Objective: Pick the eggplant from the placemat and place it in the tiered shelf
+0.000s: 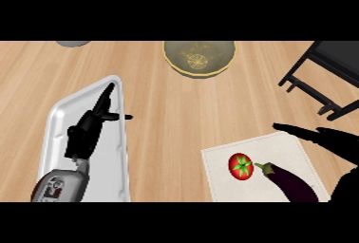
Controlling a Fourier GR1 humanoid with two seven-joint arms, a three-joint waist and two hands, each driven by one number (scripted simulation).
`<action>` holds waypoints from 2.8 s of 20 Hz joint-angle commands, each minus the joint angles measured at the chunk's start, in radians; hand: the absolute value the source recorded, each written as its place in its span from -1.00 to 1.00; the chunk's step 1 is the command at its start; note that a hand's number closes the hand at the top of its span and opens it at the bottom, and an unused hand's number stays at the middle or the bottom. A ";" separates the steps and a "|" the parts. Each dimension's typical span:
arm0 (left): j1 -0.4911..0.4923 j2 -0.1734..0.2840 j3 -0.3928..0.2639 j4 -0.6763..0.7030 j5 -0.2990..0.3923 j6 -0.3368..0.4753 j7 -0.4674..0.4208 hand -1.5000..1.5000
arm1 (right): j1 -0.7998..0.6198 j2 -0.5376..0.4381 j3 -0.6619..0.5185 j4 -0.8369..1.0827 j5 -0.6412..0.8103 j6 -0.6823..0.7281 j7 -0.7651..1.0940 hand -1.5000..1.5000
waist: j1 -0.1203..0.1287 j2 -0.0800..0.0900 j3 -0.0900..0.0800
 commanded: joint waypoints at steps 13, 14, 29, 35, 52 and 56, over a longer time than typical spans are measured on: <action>0.007 -0.040 0.042 0.041 -0.024 -0.026 -0.047 0.00 | -0.010 0.084 0.060 0.105 0.303 -0.021 -0.163 -1.00 | 0.004 0.002 -0.002; 0.047 -0.063 0.000 -0.062 -0.052 -0.003 0.022 0.00 | 0.002 0.070 0.027 0.083 0.284 0.015 -0.164 -1.00 | 0.003 0.001 -0.002; 0.039 -0.058 0.053 -0.057 -0.039 -0.048 0.021 0.00 | 0.121 0.089 0.071 0.097 0.466 -0.040 -0.347 -1.00 | 0.001 0.001 -0.002; -0.044 -0.058 0.086 0.005 -0.046 -0.042 0.032 0.00 | 0.060 0.129 0.125 0.186 0.539 -0.064 -0.381 1.00 | 0.001 0.002 -0.002; 0.027 -0.092 0.072 -0.006 -0.069 -0.032 -0.008 0.00 | 0.315 -0.286 -0.065 0.074 0.668 -0.516 -1.059 1.00 | -0.033 -0.005 0.000; 0.041 -0.086 0.065 -0.014 -0.083 -0.035 -0.024 0.00 | 0.416 -0.305 -0.192 0.187 0.547 -0.581 -1.252 1.00 | -0.020 -0.001 -0.001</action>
